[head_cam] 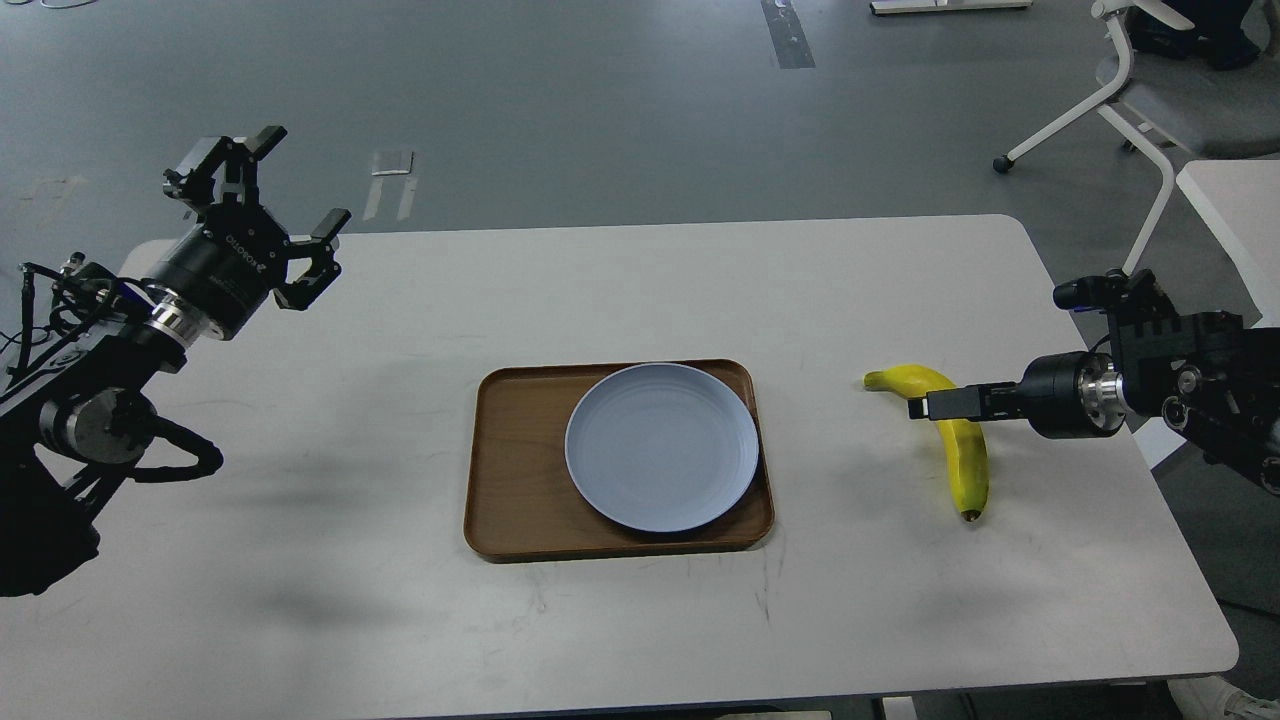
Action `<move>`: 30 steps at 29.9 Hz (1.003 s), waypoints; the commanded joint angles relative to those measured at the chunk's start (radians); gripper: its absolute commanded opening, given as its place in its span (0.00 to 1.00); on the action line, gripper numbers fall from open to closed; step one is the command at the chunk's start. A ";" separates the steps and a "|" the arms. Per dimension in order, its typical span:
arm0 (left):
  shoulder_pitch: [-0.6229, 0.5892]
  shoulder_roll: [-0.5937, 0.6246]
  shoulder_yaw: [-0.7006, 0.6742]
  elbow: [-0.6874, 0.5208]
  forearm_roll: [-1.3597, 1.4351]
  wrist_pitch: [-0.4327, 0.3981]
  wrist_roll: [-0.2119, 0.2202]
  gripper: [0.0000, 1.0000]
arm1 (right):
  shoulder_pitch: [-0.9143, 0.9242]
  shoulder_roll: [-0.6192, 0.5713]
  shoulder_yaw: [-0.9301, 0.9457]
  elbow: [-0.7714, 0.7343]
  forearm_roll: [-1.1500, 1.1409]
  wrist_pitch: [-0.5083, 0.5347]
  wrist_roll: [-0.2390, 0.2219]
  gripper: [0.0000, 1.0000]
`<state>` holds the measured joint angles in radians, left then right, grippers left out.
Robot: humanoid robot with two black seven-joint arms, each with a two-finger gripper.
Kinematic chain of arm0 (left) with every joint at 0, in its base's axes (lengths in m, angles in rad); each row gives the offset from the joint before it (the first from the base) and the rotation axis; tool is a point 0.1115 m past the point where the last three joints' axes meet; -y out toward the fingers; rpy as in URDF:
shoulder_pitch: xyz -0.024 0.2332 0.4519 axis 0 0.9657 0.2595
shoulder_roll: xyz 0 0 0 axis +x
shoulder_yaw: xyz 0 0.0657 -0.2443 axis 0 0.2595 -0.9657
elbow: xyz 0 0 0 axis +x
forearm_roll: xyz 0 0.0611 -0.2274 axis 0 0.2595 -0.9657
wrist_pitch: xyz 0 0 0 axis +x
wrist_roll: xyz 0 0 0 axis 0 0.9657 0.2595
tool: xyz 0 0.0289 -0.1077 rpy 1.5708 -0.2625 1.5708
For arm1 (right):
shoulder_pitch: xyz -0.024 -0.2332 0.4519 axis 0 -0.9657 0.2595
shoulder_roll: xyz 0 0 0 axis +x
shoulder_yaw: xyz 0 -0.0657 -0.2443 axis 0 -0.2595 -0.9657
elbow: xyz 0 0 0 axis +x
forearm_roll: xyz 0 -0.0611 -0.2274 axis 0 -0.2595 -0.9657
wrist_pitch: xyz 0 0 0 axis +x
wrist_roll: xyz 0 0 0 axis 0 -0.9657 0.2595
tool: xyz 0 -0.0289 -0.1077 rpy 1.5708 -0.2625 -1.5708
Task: Place banana on plate with both arms
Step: 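Lower the right gripper onto the banana and grasp it, then lift the banana with the right gripper and carry it over the plate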
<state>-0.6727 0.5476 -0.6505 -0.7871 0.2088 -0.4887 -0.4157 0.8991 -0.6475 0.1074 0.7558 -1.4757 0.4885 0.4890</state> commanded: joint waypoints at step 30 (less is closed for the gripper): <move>0.001 0.003 0.000 0.000 0.001 0.000 -0.002 0.98 | 0.015 -0.018 -0.060 -0.003 0.006 0.000 0.000 0.01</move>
<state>-0.6736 0.5487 -0.6505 -0.7869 0.2102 -0.4887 -0.4169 0.9076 -0.6541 0.0472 0.7460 -1.4710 0.4888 0.4887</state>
